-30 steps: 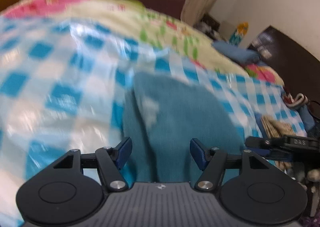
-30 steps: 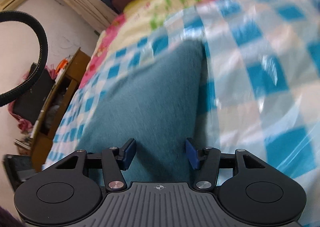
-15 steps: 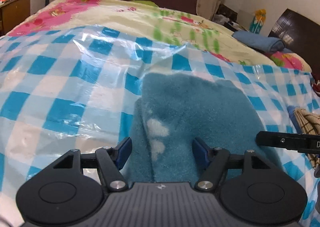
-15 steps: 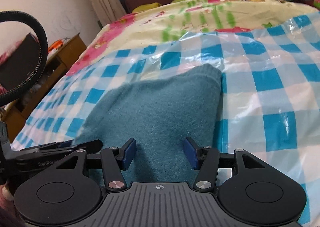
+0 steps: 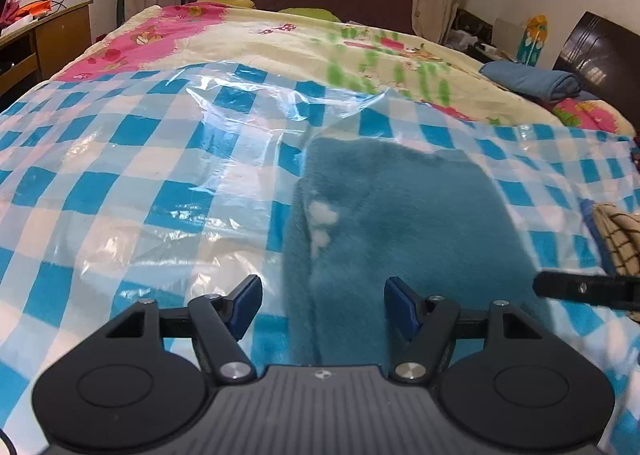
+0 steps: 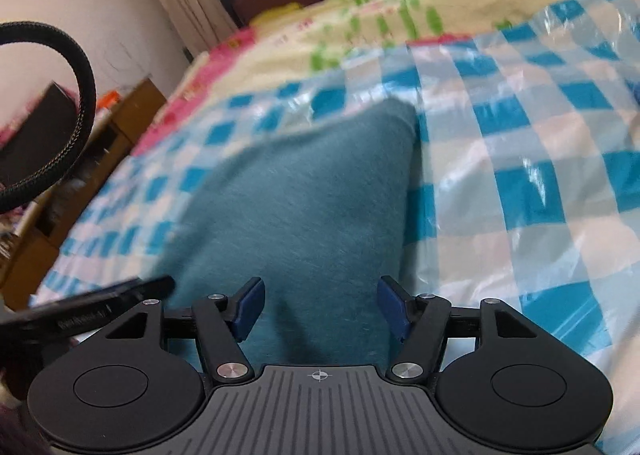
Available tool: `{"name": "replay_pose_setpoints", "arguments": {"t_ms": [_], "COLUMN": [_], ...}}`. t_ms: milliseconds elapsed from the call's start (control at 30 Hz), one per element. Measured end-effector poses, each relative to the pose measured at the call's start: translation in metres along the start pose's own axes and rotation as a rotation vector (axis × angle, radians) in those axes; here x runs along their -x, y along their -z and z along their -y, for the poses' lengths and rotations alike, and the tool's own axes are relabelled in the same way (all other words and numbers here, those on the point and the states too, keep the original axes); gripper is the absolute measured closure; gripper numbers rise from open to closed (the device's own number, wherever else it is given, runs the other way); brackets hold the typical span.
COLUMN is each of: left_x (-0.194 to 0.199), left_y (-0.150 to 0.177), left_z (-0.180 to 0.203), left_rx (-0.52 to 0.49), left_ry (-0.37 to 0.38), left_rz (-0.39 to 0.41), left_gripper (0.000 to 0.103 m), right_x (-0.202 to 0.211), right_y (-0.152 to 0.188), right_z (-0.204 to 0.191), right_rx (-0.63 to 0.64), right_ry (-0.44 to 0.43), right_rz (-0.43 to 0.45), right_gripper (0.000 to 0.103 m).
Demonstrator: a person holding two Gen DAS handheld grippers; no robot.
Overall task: Fold small clothes
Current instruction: 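Open both tools and pull them back from the folded sweater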
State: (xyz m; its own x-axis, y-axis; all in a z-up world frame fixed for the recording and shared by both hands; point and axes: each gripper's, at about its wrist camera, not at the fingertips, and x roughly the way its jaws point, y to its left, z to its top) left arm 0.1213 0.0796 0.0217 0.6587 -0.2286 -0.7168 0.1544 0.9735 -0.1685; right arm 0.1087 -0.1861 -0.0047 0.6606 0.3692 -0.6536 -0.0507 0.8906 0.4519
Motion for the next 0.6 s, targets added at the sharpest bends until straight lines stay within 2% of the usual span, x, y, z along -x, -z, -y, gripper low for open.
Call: {"name": "replay_pose_setpoints", "arguments": {"t_ms": [100, 233, 267, 333, 600], "left_x": [0.012, 0.021, 0.022, 0.025, 0.024], "left_y": [0.016, 0.043, 0.047, 0.055, 0.076], "left_z": [0.009, 0.023, 0.026, 0.035, 0.053], "left_rx": [0.01, 0.032, 0.035, 0.018, -0.015], "left_ry": [-0.046, -0.028, -0.02, -0.041, -0.07], "left_rz": [-0.028, -0.076, -0.087, -0.104, -0.146], "left_gripper": [0.028, 0.027, 0.023, 0.017, 0.012], "right_x": [0.012, 0.014, 0.014, 0.018, 0.028], "right_y": [0.008, 0.033, 0.039, 0.051, 0.074], "right_z": [-0.006, -0.007, -0.007, -0.009, -0.003], "right_rx": [0.017, 0.003, -0.001, 0.015, 0.003], "right_ry": [-0.016, -0.027, -0.027, -0.013, 0.022], "right_rz": [0.015, -0.031, -0.044, -0.04, -0.072], "right_gripper": [0.039, 0.039, 0.039, 0.039, 0.039]}}
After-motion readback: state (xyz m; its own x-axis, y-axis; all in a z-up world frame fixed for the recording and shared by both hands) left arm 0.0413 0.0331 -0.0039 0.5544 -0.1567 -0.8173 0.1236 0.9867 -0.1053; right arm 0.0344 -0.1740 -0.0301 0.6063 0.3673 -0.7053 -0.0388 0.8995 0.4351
